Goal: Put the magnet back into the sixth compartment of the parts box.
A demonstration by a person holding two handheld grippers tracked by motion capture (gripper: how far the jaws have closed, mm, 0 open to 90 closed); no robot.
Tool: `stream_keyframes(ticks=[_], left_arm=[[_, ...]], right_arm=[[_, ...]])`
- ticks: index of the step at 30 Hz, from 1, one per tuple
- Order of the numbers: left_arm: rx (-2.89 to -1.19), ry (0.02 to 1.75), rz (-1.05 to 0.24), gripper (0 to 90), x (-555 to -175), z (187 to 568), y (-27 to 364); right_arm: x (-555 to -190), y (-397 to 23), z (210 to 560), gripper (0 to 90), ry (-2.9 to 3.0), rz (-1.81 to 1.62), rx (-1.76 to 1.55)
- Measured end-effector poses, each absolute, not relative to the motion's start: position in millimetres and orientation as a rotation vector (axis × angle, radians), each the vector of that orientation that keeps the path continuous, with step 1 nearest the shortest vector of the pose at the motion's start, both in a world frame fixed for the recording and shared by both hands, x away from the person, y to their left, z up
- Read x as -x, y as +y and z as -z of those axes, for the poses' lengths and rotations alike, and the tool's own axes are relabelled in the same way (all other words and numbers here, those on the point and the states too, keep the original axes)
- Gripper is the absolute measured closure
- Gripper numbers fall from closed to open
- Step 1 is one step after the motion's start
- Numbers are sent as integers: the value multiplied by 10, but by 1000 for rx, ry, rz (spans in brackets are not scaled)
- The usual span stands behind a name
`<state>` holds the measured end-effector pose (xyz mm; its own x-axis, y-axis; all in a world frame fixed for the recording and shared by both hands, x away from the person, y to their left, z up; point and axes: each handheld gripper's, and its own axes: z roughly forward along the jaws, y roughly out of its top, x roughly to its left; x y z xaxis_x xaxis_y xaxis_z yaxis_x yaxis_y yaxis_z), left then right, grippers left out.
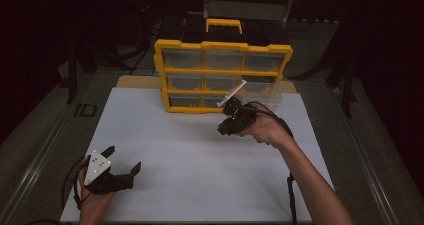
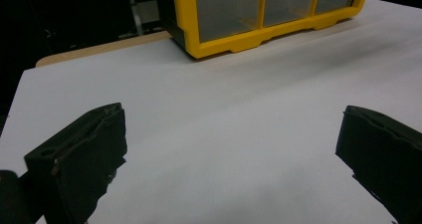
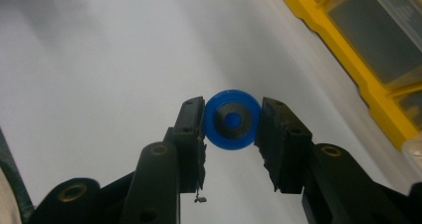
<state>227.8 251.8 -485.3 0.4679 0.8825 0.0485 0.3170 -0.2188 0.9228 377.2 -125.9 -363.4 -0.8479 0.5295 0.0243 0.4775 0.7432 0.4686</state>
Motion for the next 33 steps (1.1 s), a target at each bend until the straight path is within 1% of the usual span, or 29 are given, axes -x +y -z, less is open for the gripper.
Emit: stream_keyframes(ticks=[33], left_arm=[[-1766,1027,-740,1,-2283,4857,2520]], right_arm=[[-3991,-1340,3380,631,2767,-711,-909]])
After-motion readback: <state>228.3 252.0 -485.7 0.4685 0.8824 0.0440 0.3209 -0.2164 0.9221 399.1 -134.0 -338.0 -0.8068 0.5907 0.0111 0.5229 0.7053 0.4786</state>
